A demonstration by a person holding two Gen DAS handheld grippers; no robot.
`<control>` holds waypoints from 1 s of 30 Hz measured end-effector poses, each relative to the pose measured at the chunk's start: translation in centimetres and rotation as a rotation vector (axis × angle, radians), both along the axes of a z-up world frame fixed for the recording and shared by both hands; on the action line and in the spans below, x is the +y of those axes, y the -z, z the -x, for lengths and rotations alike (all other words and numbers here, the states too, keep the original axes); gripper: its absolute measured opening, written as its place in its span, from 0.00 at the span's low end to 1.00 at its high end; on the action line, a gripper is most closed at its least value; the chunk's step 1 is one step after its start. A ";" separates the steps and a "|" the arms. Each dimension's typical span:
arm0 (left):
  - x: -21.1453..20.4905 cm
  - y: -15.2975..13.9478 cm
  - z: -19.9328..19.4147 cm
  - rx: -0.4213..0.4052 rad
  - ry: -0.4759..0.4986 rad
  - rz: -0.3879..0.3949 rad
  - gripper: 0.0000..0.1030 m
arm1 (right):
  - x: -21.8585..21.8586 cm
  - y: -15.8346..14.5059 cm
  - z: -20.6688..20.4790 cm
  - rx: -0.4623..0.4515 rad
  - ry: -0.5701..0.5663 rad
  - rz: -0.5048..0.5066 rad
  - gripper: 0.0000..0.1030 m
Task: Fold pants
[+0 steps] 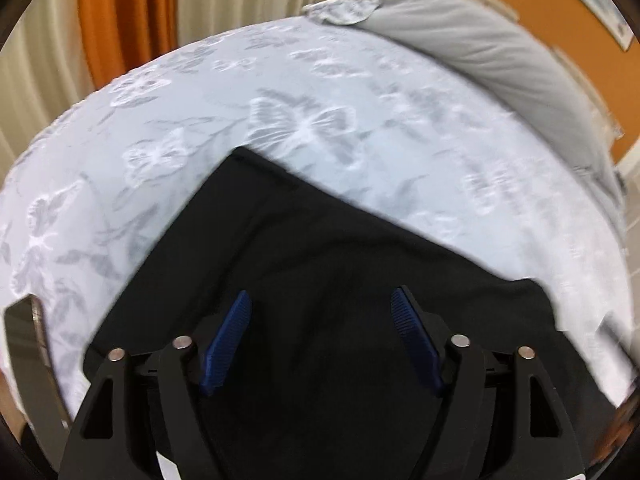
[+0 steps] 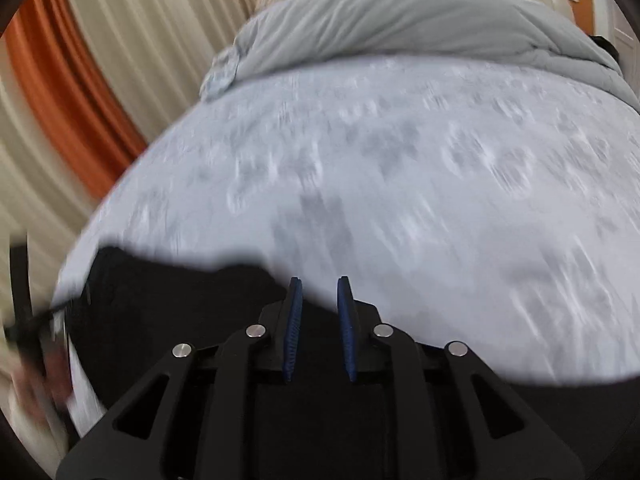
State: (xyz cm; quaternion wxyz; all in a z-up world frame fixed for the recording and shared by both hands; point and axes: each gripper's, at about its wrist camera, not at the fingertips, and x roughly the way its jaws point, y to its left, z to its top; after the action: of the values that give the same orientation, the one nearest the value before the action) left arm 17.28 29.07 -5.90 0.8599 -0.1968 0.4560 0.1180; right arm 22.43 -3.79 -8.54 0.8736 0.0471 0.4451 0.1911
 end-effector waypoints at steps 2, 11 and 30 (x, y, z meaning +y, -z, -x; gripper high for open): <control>-1.5 -0.1 -0.2 0.000 0.030 0.002 0.76 | -2.8 4.1 1.3 0.107 0.024 0.108 0.16; -6.1 0.5 1.9 0.009 0.182 0.112 0.77 | -18.0 0.9 9.3 0.053 0.364 -0.014 0.30; -17.6 1.9 4.7 0.085 0.310 0.232 0.84 | -45.3 3.4 25.5 0.077 0.992 -0.053 0.51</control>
State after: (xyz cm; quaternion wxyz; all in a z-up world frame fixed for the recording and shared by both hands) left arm 12.62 11.51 -7.76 0.8192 -0.2169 0.5274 -0.0608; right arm -3.07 -49.10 -11.97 0.8406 0.2827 0.3960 -0.2382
